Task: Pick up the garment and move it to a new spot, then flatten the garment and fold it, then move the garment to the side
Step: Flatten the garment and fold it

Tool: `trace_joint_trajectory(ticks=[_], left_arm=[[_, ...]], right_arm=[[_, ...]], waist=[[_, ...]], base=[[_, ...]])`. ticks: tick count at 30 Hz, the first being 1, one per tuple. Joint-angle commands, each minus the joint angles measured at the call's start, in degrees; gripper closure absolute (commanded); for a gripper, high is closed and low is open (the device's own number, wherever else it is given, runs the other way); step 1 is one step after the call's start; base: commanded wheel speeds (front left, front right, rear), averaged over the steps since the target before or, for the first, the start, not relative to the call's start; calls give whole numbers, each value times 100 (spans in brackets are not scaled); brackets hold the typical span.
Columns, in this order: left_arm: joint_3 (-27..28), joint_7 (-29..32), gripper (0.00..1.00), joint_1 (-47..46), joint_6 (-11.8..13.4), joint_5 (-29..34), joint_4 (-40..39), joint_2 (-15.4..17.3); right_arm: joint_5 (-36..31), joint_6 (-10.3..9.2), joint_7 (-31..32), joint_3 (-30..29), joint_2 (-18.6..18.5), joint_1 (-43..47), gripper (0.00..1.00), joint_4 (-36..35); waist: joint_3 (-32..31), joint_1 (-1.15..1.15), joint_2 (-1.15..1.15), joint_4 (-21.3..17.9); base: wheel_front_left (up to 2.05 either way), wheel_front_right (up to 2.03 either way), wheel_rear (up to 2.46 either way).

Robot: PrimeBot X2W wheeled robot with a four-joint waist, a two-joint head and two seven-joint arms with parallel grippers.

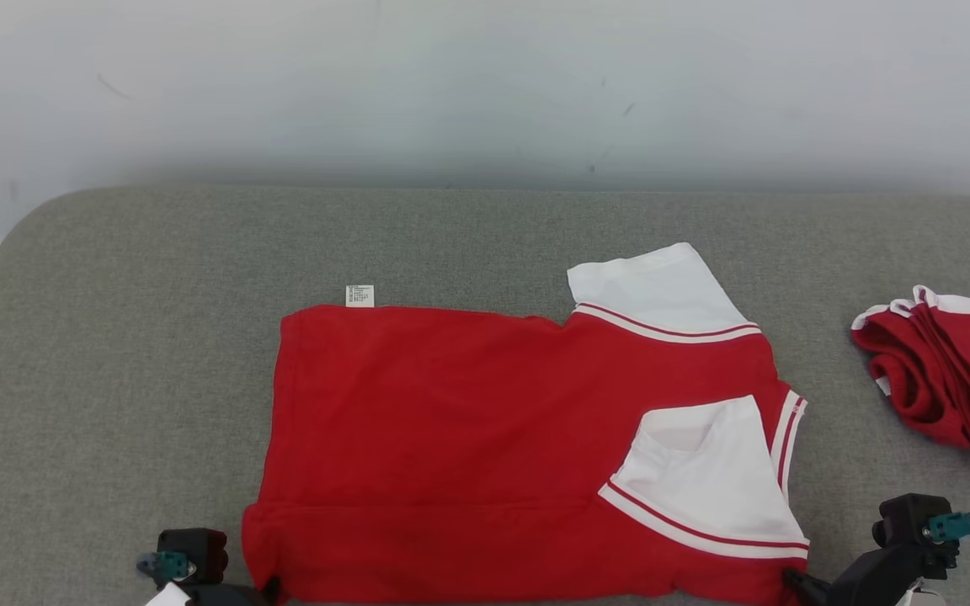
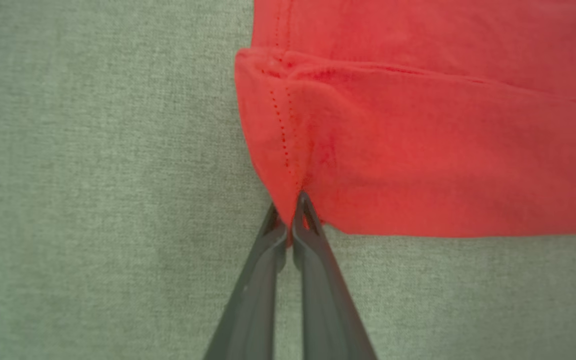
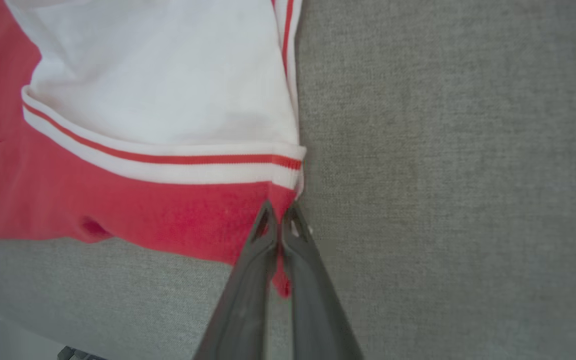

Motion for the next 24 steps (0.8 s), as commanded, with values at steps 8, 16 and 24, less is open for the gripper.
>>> trace_joint_trajectory(ticks=[8, 16, 24], left_arm=[[23, 125, 100, 115, -59, -144, -22, 157], [73, 309, 100, 384, -21, -321, -235, 276], [91, 462, 100, 695, 62, -403, -497, 388]], right_arm=[[186, 12, 475, 42, -72, 266, 100, -341], [382, 12, 1022, -56, -136, 720, 100, -812], [494, 12, 1438, -217, -108, 1204, 100, -1204]], waist=[[-110, -1, 0, -8], [-258, -1, 0, 3], [-431, -1, 0, -15]], base=[[0, 0, 0], [0, 0, 0], [0, 0, 0]])
